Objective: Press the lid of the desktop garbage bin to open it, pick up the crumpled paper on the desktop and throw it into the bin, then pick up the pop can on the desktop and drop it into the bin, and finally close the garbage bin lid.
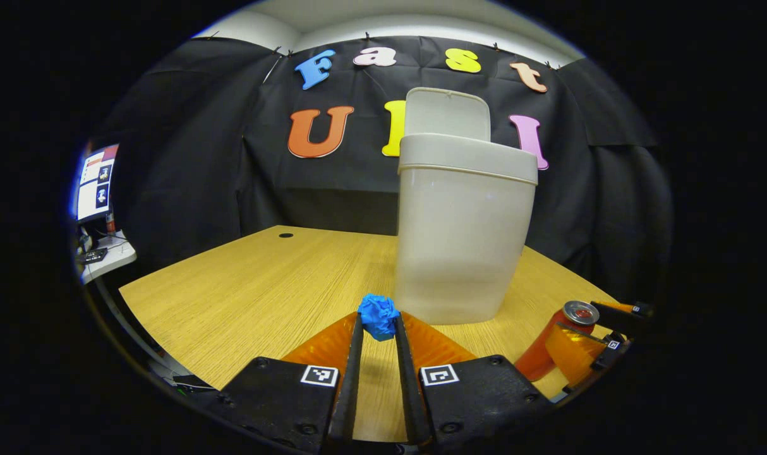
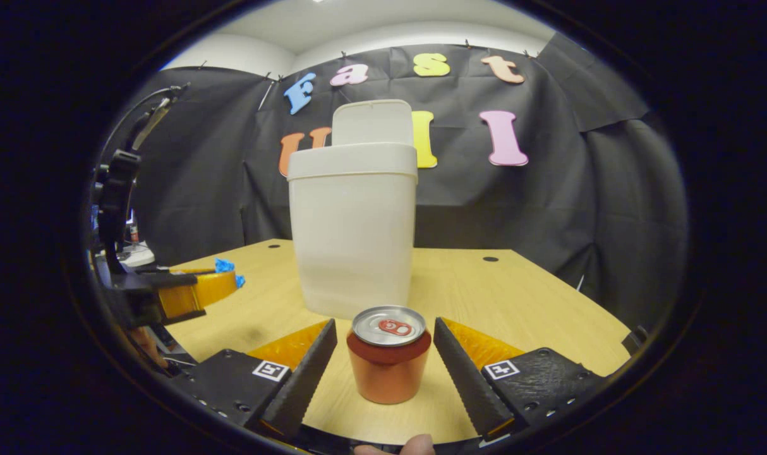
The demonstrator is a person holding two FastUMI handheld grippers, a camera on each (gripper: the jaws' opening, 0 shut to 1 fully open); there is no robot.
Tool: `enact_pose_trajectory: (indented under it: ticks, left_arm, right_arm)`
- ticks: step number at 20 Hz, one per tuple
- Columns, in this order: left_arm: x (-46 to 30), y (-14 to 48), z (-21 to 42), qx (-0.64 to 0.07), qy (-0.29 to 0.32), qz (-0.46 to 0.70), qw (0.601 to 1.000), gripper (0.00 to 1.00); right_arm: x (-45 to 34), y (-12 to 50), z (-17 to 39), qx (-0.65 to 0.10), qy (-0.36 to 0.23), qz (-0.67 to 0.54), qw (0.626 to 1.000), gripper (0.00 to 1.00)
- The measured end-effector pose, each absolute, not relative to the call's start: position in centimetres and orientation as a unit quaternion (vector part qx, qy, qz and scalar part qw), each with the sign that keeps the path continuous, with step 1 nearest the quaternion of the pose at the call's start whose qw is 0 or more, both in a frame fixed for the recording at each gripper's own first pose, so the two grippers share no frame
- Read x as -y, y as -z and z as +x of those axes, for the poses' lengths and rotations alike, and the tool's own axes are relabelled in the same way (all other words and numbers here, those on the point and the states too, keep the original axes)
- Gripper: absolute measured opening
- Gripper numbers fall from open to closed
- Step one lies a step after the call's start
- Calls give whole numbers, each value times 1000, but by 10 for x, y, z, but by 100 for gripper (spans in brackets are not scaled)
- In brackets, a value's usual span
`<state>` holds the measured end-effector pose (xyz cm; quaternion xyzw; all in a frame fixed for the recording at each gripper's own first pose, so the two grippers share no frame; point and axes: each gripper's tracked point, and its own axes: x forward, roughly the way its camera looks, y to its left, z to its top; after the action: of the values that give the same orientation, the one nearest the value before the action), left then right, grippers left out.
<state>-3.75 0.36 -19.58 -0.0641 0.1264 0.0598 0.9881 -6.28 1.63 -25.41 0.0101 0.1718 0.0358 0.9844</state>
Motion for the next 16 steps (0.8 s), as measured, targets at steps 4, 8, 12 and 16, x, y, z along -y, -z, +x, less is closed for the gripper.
enact_pose_trajectory:
  ticks: [4,8,12,16]
  left_arm:
    - [-11,169,-31,-101,-63,-62,991,33]
    - [-20,135,-23,-74,-70,-51,993,34]
    - [-19,109,-13,-54,-63,-53,995,33]
    - [-24,87,-4,-40,-69,-39,996,34]
  right_arm:
    - [-19,275,-61,-200,-35,18,979,96]
    - [-20,293,-60,-223,-35,24,974,96]
    - [-18,306,-59,-237,-31,20,971,96]
    - [-15,317,-59,-252,-28,19,967,96]
